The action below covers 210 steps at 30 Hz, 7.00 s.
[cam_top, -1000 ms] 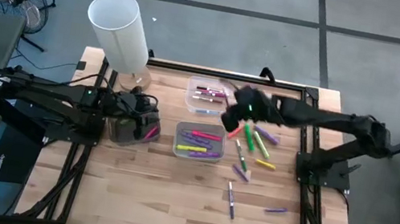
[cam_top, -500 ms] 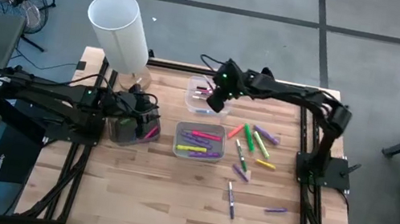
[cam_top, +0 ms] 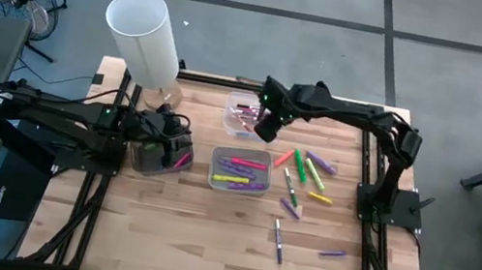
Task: Pick & Place Markers
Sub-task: Put the violet pen into the black bin
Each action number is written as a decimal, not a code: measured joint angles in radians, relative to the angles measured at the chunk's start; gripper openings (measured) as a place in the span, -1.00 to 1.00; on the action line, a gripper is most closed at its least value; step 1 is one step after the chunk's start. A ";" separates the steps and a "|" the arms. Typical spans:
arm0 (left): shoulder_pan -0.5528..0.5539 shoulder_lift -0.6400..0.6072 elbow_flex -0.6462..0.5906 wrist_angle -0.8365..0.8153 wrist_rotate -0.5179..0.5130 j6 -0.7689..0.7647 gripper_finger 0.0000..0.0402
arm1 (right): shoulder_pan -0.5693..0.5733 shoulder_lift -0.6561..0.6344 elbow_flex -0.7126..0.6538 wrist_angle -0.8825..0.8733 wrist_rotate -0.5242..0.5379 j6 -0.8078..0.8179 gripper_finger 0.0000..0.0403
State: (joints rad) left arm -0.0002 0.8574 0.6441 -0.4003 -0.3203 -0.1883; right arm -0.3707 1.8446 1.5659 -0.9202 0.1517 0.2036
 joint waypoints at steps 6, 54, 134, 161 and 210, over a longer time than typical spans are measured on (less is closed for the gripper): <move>0.000 0.000 0.000 0.000 0.104 0.032 -0.21 | 0.161 -0.149 -0.132 -0.066 0.061 0.250 -0.54; -0.393 0.286 0.225 -0.013 0.063 -0.393 -0.21 | 0.776 -0.189 -0.736 0.229 0.014 0.963 -0.29; -0.367 0.453 0.224 0.465 -0.218 -0.005 -0.21 | 0.809 -0.637 -0.668 0.492 0.277 0.391 -0.88; -0.189 0.611 0.372 1.129 0.127 0.075 -0.21 | 0.807 -0.613 -0.662 1.306 0.529 -0.159 -0.86; -0.021 0.242 0.534 -0.354 -0.087 -0.071 -0.75 | 0.806 -0.618 -0.664 1.005 0.627 0.216 0.02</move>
State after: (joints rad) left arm -0.0215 1.0991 1.1782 -0.7547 -0.4076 -0.2590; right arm 0.4351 1.2266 0.9024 0.0844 0.7787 0.4199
